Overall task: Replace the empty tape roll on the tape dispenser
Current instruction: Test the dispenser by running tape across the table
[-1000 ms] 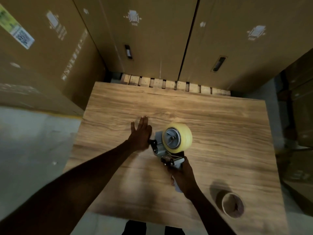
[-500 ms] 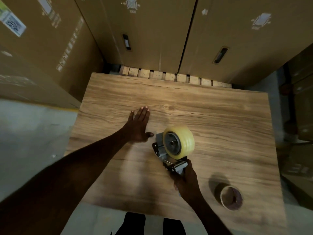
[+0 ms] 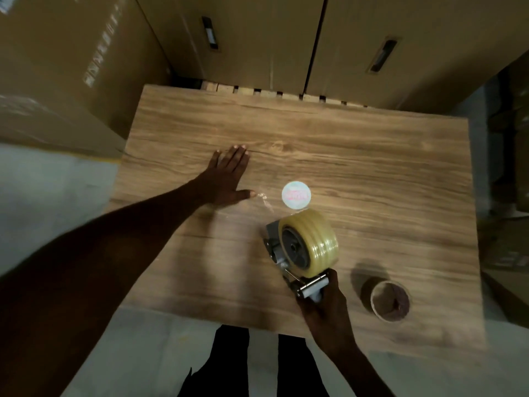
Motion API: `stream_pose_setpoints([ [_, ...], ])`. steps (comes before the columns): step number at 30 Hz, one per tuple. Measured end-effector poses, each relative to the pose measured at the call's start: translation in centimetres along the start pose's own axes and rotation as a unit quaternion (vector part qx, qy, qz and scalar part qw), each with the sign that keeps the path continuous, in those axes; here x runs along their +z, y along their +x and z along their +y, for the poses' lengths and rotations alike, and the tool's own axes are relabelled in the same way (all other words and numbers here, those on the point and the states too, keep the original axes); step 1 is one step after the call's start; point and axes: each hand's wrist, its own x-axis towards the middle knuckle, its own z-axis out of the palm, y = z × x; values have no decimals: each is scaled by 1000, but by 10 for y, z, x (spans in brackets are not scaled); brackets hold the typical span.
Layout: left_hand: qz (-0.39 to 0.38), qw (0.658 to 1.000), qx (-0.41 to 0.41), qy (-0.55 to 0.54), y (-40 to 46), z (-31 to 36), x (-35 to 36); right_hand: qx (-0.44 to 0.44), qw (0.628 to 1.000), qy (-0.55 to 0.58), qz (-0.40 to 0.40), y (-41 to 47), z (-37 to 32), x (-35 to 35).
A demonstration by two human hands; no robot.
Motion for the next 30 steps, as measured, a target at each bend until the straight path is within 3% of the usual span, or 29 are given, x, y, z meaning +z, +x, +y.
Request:
stream_pose_setpoints([
  [16, -3, 1000, -1, -30, 2, -2, 5, -29, 995, -86, 47, -93, 51, -22],
  [30, -77, 996, -32, -1, 3, 9, -18, 33, 988, -139, 58, -211, 89, -48],
])
